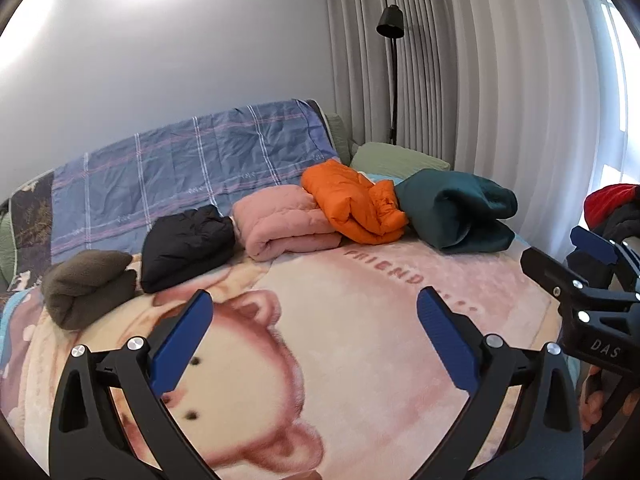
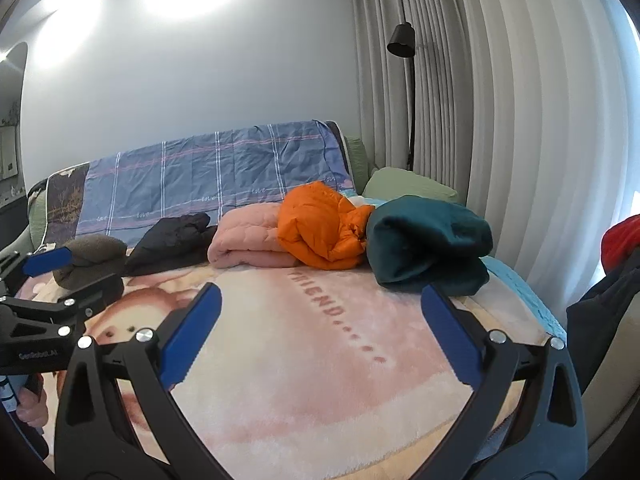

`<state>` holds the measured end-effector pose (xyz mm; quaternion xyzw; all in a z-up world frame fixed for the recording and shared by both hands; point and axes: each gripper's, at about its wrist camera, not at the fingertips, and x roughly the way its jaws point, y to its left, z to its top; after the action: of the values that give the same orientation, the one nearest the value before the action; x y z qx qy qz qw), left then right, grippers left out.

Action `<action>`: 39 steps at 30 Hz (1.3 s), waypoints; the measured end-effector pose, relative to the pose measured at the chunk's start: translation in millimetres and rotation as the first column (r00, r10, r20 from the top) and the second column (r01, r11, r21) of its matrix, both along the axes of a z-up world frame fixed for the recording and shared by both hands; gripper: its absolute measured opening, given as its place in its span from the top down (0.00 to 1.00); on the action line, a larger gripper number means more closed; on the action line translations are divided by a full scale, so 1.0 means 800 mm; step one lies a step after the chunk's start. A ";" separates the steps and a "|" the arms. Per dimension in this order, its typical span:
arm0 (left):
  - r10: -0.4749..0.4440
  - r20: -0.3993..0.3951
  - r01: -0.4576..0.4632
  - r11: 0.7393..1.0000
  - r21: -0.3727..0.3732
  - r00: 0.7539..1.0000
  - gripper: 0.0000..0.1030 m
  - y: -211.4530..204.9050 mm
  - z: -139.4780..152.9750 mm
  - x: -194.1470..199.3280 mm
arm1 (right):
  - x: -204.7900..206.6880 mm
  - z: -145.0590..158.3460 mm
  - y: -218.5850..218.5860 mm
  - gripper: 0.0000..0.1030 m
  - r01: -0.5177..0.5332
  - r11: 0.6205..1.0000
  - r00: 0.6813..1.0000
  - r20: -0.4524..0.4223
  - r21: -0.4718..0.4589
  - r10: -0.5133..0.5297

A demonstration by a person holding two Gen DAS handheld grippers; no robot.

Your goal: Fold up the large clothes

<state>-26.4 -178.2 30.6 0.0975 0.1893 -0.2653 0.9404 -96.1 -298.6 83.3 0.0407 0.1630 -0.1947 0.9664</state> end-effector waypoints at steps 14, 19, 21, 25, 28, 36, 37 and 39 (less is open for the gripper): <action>0.035 -0.037 -0.034 0.999 0.022 0.999 0.01 0.007 -0.016 -0.003 | -0.009 0.000 0.009 0.02 -0.031 0.999 0.999 -0.014 0.017 0.032; 0.046 -0.027 -0.045 0.999 0.027 0.999 0.01 0.006 -0.017 -0.003 | -0.008 -0.004 0.010 0.02 -0.046 0.999 0.998 -0.031 0.024 0.047; 0.045 -0.029 -0.044 0.999 0.028 0.999 0.01 0.006 -0.017 -0.003 | -0.007 -0.004 0.013 0.02 -0.043 0.999 0.998 -0.035 0.013 0.043; 0.052 -0.026 -0.051 0.998 0.036 0.998 0.01 0.005 -0.018 -0.003 | -0.005 -0.006 0.012 0.02 -0.040 0.999 0.998 -0.039 0.015 0.041; 0.052 -0.027 -0.051 0.998 0.036 0.998 0.01 0.004 -0.019 -0.002 | -0.004 -0.007 0.010 0.02 -0.038 0.999 0.998 -0.044 0.019 0.039; 0.048 -0.031 -0.047 0.998 0.037 0.998 0.01 0.003 -0.022 -0.001 | 0.000 -0.011 0.009 0.02 -0.039 0.999 0.998 -0.053 0.024 0.040; 0.046 -0.032 -0.045 0.998 0.037 0.998 0.01 0.002 -0.023 -0.002 | 0.001 -0.011 0.009 0.02 -0.038 0.999 0.998 -0.055 0.025 0.040; 0.043 -0.035 -0.042 0.998 0.038 0.998 0.01 0.002 -0.023 -0.001 | 0.002 -0.013 0.008 0.02 -0.037 0.999 0.997 -0.060 0.028 0.039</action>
<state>-27.5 -176.5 12.2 0.1062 0.2129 -0.2433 0.9403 -94.4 -292.6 72.5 0.0445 0.1953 -0.1753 0.9639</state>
